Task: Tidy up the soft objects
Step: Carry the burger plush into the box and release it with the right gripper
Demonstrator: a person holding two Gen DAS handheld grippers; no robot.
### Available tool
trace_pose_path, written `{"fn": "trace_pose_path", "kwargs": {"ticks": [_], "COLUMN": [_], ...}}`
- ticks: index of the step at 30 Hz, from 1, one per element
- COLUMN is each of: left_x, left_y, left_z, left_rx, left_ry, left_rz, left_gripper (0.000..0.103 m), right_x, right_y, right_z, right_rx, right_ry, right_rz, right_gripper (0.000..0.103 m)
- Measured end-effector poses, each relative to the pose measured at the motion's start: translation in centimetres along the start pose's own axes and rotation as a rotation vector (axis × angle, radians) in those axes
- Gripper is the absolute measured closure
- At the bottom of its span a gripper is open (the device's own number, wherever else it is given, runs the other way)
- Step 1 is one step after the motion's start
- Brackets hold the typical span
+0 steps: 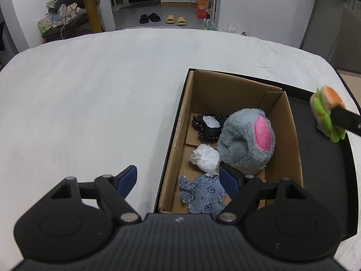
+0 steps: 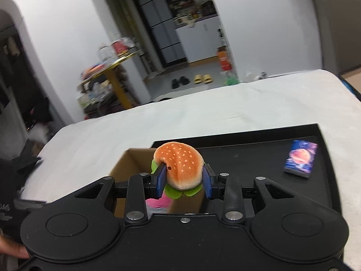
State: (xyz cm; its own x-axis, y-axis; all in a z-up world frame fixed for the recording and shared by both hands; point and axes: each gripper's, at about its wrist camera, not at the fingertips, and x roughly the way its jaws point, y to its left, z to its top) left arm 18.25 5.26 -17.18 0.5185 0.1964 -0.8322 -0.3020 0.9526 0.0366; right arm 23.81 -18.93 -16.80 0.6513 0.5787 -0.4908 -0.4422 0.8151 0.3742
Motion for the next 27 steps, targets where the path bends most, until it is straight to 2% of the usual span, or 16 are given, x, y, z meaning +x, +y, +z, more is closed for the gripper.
{"fn": "trace_pose_path", "kwargs": {"ticks": [6,11,13,16,18,21,25,27], "left_x": [0.1,0.3,0.5,0.8,1.2,1.8,2.2,2.3], "left_y": [1.4,1.7,1.9,2.2,2.5,3.0,3.4,3.7], "left_z": [-0.6,-0.9,-1.1,-1.2,-1.3,-1.5,-1.5,-1.5], "left_rx": [-0.046,-0.034,-0.04,-0.041,-0.043,-0.05,-0.029,-0.031], "left_ry": [-0.01,-0.023,-0.024,-0.019,-0.002,0.024,0.039,0.042], "left_rz": [-0.026,-0.058,-0.071,-0.094,-0.109,-0.122,-0.123,-0.131], "left_gripper": [0.025,0.031,0.037,0.057,0.076,0.089,0.092,0.093], "right_x": [0.4,0.6,0.9,1.2,1.5,2.0,2.5,2.8], "right_y": [1.9,3.1,3.7,4.7,5.5,6.4,7.2,7.4], "right_z": [-0.2,-0.6,-0.6,-0.9,-1.0,-1.2,-1.3,-1.5], "right_rx": [-0.058,-0.092,-0.109,-0.136,-0.157,-0.174,-0.182,-0.177], "right_ry": [0.034,0.066,0.082,0.106,0.123,0.146,0.164,0.177], "right_rz": [0.051,0.063,0.067,0.087,0.095,0.102,0.109,0.114], "right_gripper": [0.07,0.069,0.069,0.069,0.069,0.069,0.068,0.062]}}
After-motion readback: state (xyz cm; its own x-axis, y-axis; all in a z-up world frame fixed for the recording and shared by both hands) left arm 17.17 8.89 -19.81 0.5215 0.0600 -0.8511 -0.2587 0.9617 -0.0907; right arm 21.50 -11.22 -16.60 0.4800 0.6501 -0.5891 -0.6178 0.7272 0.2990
